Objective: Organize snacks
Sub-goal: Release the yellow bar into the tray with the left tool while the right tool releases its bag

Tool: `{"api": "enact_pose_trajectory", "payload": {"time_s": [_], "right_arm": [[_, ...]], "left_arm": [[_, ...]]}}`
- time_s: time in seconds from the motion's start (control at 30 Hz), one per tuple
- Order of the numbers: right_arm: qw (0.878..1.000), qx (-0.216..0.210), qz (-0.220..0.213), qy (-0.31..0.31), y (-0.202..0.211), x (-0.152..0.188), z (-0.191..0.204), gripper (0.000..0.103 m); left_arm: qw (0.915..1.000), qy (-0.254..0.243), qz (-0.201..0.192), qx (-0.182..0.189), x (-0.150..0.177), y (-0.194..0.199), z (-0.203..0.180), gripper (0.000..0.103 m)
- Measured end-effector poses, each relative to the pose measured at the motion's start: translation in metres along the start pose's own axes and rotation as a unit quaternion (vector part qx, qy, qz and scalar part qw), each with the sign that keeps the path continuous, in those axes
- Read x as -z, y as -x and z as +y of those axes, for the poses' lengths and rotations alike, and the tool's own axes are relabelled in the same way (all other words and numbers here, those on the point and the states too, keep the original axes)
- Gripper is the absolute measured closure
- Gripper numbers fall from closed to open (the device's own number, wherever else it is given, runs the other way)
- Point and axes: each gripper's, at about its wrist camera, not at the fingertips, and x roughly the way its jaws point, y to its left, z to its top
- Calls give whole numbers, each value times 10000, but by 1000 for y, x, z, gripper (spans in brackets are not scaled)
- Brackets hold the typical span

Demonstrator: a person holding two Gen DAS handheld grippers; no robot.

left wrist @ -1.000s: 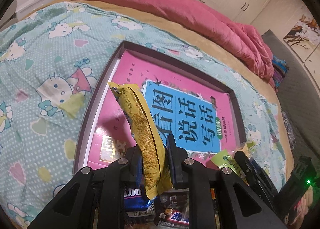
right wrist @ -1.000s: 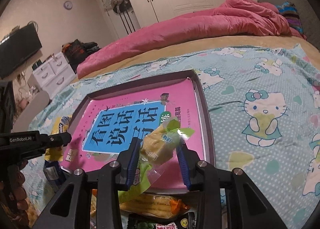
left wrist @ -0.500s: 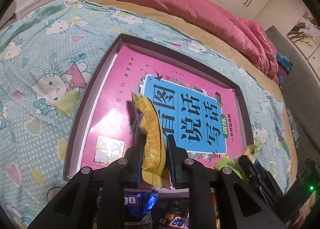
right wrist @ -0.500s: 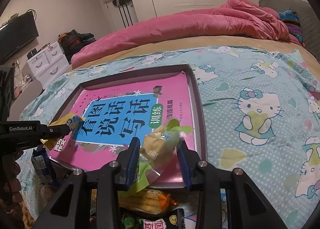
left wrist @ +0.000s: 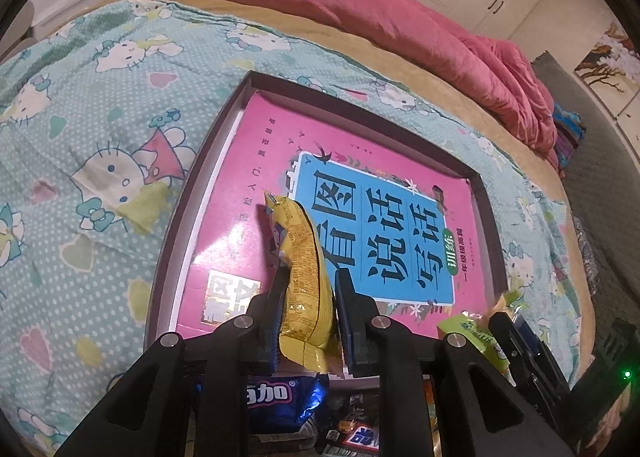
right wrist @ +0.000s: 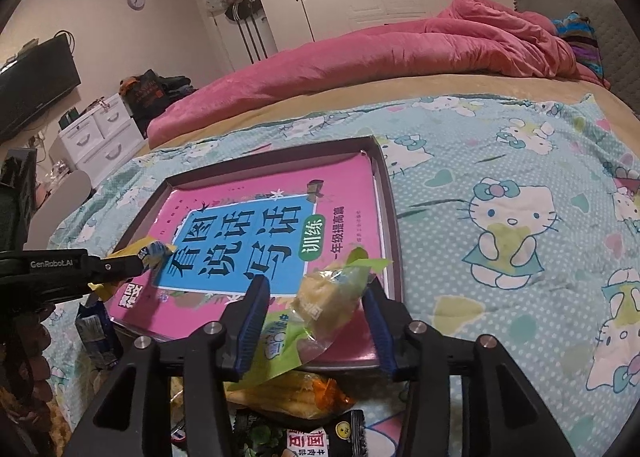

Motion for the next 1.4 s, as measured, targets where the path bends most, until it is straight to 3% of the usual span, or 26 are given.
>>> {"api": "enact_pose_trajectory", "payload": {"time_s": [0.13, 0.2, 0.6, 1.03, 1.2, 1.4], "right_arm": [[10000, 0, -29, -6, 2, 0, 0, 52], [10000, 4, -34, -15, 3, -1, 0, 49], [9999, 22, -103, 61, 7, -2, 2, 43], [9996, 72, -261, 38, 17, -5, -2, 39], [9996, 67, -275, 22, 19, -5, -3, 39], [9995, 62, -306, 37, 21, -4, -2, 39]], "left_arm": [[10000, 26, 24, -12, 0, 1, 3, 73], [10000, 54, 28, -15, 0, 1, 5, 64], [9998, 158, -86, -47, -2, 11, 12, 47], [9994, 250, -250, -38, -4, 33, 25, 44], [9989, 71, -159, -442, 9, 31, 27, 44], [9987, -129, -33, -499, 16, 22, 18, 44]]}}
